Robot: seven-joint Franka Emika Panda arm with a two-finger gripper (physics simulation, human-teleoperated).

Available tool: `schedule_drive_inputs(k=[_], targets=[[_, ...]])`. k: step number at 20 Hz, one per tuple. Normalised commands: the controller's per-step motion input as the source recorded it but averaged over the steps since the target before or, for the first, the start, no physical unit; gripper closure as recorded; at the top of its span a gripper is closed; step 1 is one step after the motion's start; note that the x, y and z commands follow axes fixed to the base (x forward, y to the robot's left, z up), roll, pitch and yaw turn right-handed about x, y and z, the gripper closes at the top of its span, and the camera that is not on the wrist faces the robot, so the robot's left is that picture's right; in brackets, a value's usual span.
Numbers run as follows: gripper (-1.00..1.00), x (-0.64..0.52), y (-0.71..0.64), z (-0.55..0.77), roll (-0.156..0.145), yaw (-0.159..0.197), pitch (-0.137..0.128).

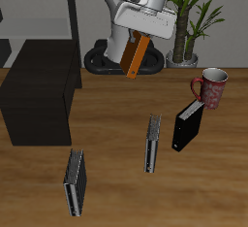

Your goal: Place the orange book in the top region of the shelf

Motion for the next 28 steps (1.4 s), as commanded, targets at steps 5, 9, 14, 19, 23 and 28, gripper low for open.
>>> schedule_drive_inputs(k=[5,9,14,19,23,28], targets=[[1.00,0.16,0.06,-0.20,-0.120,0.033,-0.010],[1.00,0.09,0.16,-0.36,-0.093,0.008,0.048],[1.00,-0.14,0.20,-0.28,-0.072,-0.034,0.053],[1.00,-0.12,0.04,-0.13,-0.118,-0.017,0.023],[1.00,-0.08,0.02,-0.15,-0.120,-0.005,0.007],[1.00,-0.03,-0.04,-0.03,-0.103,0.025,-0.030]])
